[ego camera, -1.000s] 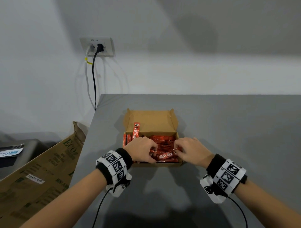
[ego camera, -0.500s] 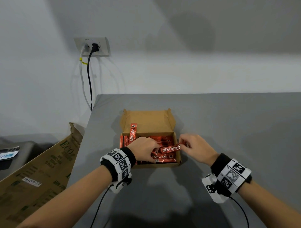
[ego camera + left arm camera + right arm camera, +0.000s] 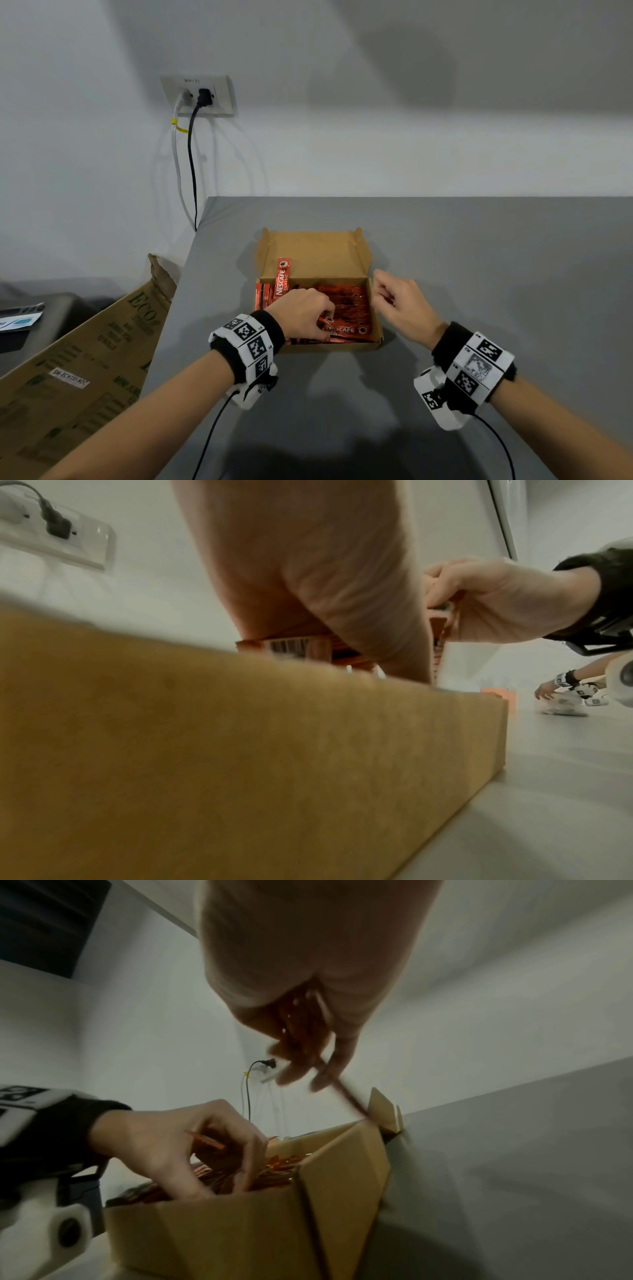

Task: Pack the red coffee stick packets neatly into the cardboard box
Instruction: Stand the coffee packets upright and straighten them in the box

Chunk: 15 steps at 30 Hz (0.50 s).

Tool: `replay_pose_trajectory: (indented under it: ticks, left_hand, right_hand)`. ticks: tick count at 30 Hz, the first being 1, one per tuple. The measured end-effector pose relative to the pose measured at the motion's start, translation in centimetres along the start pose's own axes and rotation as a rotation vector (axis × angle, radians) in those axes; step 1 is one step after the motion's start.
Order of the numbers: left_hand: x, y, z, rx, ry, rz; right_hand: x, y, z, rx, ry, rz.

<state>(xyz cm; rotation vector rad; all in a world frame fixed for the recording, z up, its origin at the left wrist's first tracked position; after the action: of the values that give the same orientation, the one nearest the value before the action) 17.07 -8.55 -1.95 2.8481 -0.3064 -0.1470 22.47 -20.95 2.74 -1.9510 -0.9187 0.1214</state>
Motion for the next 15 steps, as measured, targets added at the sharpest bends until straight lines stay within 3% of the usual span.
replay_pose_trajectory:
  ticks: [2, 6, 15]
  left_hand:
    - [0.0, 0.0, -0.1, -0.006, 0.010, -0.002]
    - [-0.3, -0.1, -0.2, -0.034, 0.025, -0.016]
    - [-0.4, -0.1, 0.0, -0.024, 0.009, -0.011]
  right_hand:
    - [0.2, 0.2, 1.4, -0.154, -0.140, 0.001]
    - [-0.2, 1.1, 4.2, -0.681, -0.469, -0.086]
    - [0.2, 0.7, 6.3, -0.885, -0.569, -0.179]
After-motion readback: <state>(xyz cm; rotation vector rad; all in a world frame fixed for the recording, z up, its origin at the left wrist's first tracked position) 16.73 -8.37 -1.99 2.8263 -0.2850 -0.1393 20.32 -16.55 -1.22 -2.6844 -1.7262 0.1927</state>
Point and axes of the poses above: each hand's wrist, its own x-axis towards the middle knuckle, its own z-axis out of the palm, y = z × x, the point moved 7 cm from there along x, towards the middle knuckle, and after that the axes turned 9 degrees about y, right-handed, at the moved point
